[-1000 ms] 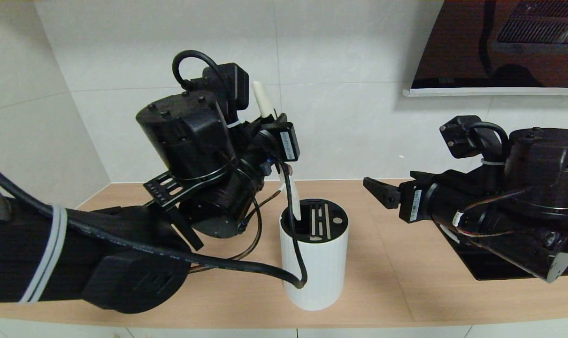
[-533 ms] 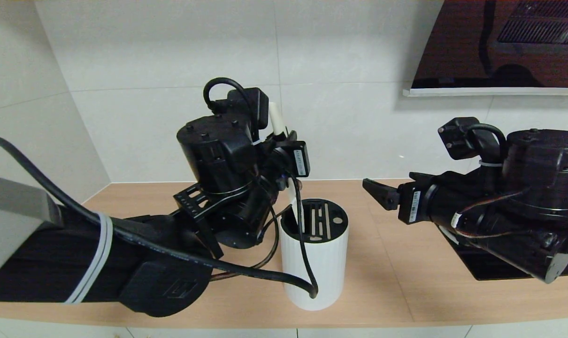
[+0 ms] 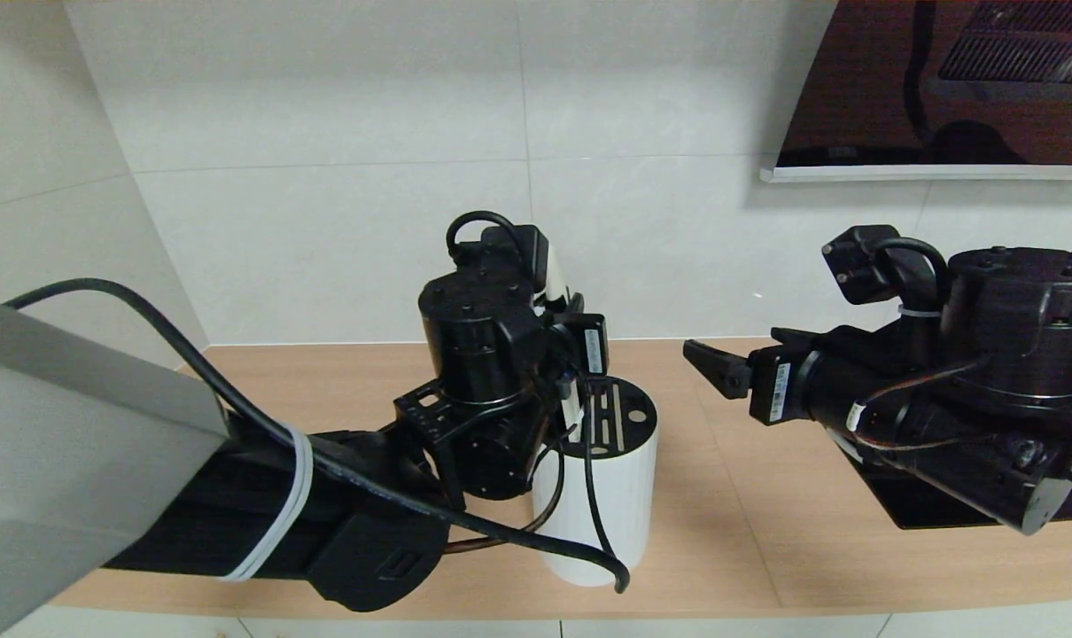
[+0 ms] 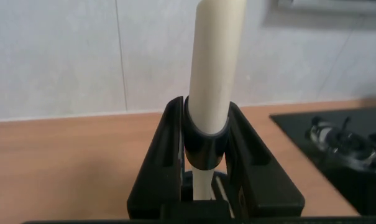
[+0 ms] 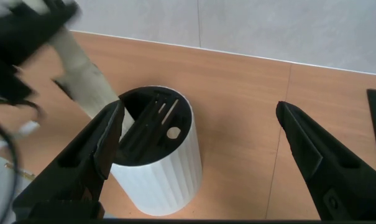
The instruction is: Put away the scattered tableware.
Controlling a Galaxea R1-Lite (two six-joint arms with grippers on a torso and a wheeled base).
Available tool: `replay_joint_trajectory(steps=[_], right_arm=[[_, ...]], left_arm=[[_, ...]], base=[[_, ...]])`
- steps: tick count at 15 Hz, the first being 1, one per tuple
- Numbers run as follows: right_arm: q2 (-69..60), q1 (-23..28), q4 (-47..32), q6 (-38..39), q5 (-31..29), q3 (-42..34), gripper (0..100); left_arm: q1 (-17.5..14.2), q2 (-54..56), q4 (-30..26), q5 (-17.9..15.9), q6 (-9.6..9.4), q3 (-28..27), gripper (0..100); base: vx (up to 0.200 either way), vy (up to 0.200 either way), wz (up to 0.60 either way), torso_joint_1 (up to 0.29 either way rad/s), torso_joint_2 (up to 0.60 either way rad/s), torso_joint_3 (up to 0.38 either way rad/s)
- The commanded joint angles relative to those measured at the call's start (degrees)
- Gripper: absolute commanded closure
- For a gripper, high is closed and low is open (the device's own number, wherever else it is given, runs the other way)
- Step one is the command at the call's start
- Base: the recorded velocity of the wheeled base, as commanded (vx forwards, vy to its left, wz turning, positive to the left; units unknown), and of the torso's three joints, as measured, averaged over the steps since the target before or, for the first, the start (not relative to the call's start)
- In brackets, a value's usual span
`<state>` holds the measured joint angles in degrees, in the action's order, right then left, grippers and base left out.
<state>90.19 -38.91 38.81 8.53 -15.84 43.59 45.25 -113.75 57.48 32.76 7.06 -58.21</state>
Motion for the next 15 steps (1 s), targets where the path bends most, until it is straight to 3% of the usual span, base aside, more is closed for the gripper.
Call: replay_joint_trajectory(steps=[1, 10, 11, 15], right_arm=[[0.25, -0.02, 0.03, -0.01, 0.02, 0.00, 0], [0.87, -0.02, 0.12, -0.01, -0.07, -0.09, 0], [0.87, -0.02, 0.12, -0.01, -0.07, -0.09, 0], [0.78, -0.02, 0.21, -0.01, -0.07, -0.18, 0]], left_arm=[[0.01, -1.83, 0.00, 0.11, 0.24, 0.03, 100], [0.45, -5.34, -0.26, 0.11, 0.24, 1.52, 100], [0.45, -5.25, -0.26, 0.20, 0.24, 1.52, 0], [0.45, -4.81, -0.17, 0.20, 0.24, 1.43, 0]], base=[[0.000, 0.000, 0.00, 0.000, 0.00, 0.000], [0.000, 0.000, 0.00, 0.000, 0.00, 0.000], [0.000, 0.000, 0.00, 0.000, 0.00, 0.000], [0.000, 0.000, 0.00, 0.000, 0.00, 0.000]])
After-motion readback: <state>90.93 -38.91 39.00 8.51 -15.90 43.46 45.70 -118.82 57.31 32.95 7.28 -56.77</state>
